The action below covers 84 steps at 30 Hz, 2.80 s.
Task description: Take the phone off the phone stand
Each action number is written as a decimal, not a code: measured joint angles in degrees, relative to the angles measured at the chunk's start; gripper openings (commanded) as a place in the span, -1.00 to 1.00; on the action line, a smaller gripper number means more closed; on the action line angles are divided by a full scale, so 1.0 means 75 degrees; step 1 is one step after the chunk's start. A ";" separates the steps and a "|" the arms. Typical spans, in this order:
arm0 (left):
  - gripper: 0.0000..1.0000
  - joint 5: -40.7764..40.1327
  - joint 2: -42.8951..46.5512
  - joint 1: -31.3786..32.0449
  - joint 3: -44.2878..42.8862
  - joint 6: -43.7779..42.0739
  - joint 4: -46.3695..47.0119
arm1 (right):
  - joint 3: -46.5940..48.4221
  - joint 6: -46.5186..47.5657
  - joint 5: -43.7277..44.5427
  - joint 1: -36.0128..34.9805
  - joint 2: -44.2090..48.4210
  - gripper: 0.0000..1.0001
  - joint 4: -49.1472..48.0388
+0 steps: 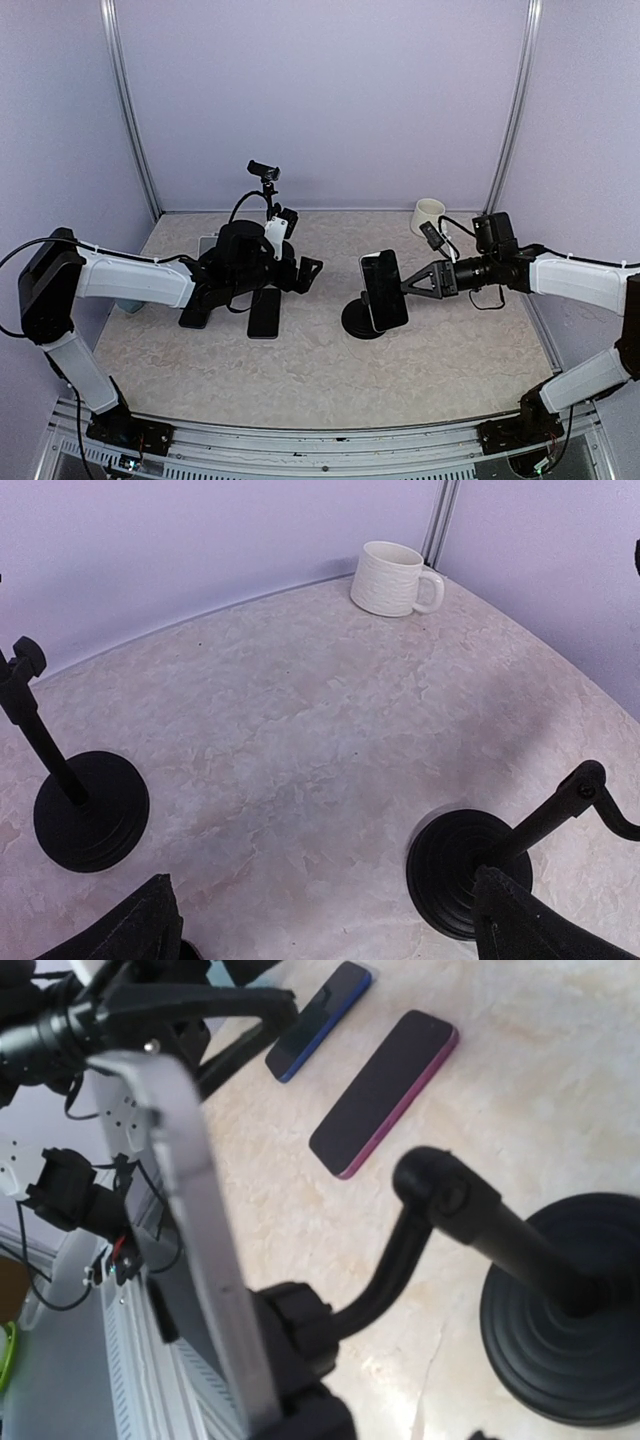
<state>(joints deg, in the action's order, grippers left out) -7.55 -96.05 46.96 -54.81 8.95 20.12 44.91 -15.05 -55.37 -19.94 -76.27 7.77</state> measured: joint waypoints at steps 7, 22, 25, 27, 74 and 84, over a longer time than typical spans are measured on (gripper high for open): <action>0.98 -0.0029 0.0006 0.0000 0.0003 0.0000 0.0000 | -0.0134 -0.0230 -0.0233 -0.0108 -0.0201 0.02 -0.0428; 0.98 -0.0064 0.0134 0.0003 0.0003 0.0003 -0.0096 | -0.0192 -0.0749 -0.0592 -0.0443 -0.0624 -0.45 -0.1274; 0.97 -0.0134 0.0280 0.0003 0.0003 0.0003 -0.0166 | -0.0239 -0.0831 -0.0632 -0.0522 -0.0632 -0.59 -0.1431; 0.98 -0.0210 0.0361 0.0003 0.0003 0.0006 -0.0219 | -0.0315 -0.0962 -0.0676 -0.0595 -0.0632 -0.61 -0.1603; 0.98 -0.0801 0.0335 0.1652 -0.2133 0.2264 -0.2766 | -0.1862 -0.4153 0.4374 -0.2882 -0.0612 -1.00 -0.6274; 0.97 -0.0592 -0.0446 0.1696 -0.3168 0.2355 -0.3520 | -0.1711 -0.4179 0.4672 -0.3042 -0.0793 -1.00 -0.6309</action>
<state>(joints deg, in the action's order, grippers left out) -11.99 -99.39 59.68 -78.56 26.61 -6.28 32.08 -46.39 -20.34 -42.76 -82.21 -39.55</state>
